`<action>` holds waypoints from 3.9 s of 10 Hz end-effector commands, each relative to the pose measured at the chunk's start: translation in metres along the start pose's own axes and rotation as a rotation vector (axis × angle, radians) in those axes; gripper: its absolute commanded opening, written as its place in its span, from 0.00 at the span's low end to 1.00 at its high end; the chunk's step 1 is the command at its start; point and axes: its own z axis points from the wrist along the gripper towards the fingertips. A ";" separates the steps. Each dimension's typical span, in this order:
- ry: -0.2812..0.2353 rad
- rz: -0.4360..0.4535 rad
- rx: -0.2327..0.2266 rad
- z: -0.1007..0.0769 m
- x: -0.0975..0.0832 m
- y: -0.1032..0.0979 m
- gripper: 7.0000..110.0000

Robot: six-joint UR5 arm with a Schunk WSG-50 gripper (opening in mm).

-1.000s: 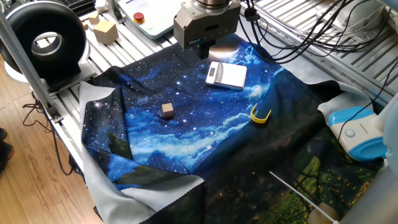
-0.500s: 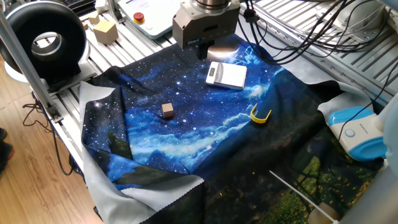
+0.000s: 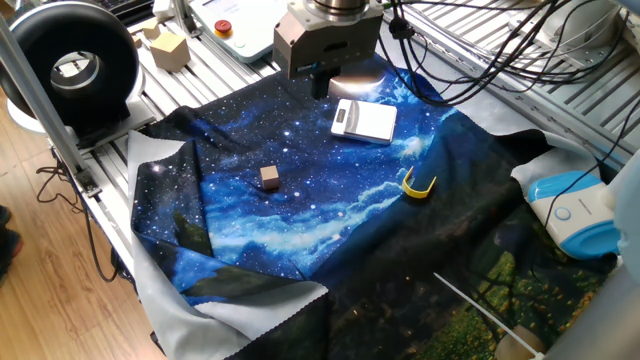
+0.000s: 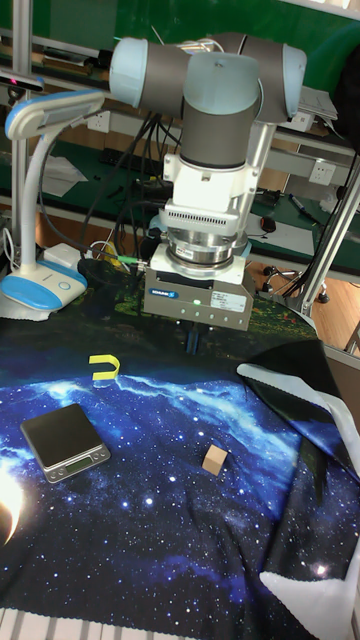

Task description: Place the block on the scale

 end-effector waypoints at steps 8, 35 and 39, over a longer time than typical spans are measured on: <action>-0.049 -0.032 0.087 -0.003 -0.013 -0.022 0.00; -0.116 0.030 0.098 0.161 -0.147 0.101 0.00; -0.059 0.013 0.057 0.192 -0.111 0.127 0.00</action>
